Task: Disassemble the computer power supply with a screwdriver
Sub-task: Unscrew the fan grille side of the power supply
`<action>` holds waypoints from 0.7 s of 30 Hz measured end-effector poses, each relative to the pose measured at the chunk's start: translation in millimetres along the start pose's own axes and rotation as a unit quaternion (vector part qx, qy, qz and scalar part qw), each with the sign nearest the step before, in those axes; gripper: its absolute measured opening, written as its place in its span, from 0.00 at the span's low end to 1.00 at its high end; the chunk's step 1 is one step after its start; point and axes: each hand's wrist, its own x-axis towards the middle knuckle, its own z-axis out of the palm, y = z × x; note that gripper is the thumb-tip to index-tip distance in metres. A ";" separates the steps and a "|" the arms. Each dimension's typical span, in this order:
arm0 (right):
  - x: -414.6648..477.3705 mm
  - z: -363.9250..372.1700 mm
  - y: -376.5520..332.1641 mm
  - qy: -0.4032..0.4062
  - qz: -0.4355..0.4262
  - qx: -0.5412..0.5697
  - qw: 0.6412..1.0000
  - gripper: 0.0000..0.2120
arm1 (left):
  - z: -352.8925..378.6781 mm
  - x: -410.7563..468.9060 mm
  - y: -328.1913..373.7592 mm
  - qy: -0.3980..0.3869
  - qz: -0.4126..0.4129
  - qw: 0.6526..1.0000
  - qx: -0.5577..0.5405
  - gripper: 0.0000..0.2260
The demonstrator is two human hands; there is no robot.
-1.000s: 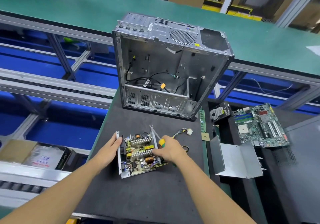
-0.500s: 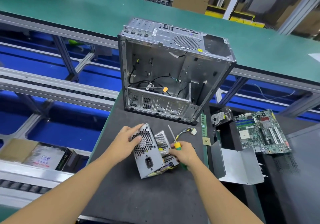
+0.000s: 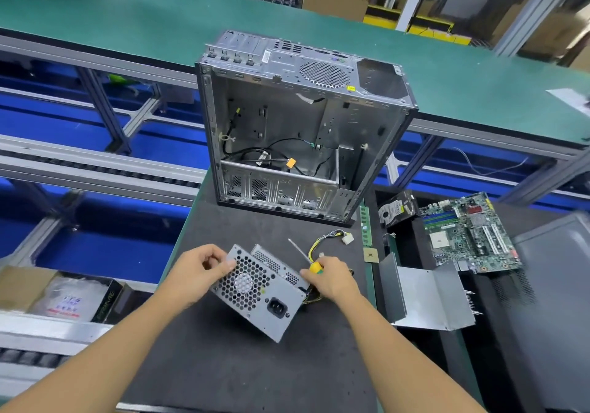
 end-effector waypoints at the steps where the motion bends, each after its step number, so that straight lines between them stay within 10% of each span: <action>1: 0.6 -0.1 0.7 -0.003 -0.009 -0.004 1.000 0.15 | 0.1 -2.2 1.1 0.010 -0.001 1.000 -0.003 0.06; 9: -1.3 7.0 2.7 -0.093 -0.036 -0.069 0.993 0.02 | 2.5 -10.6 10.4 0.061 -0.077 0.995 0.005 0.22; 21: 3.4 9.1 11.9 -0.068 0.022 -0.007 0.997 0.07 | 13.5 -7.7 24.7 0.070 -0.154 0.986 0.008 0.24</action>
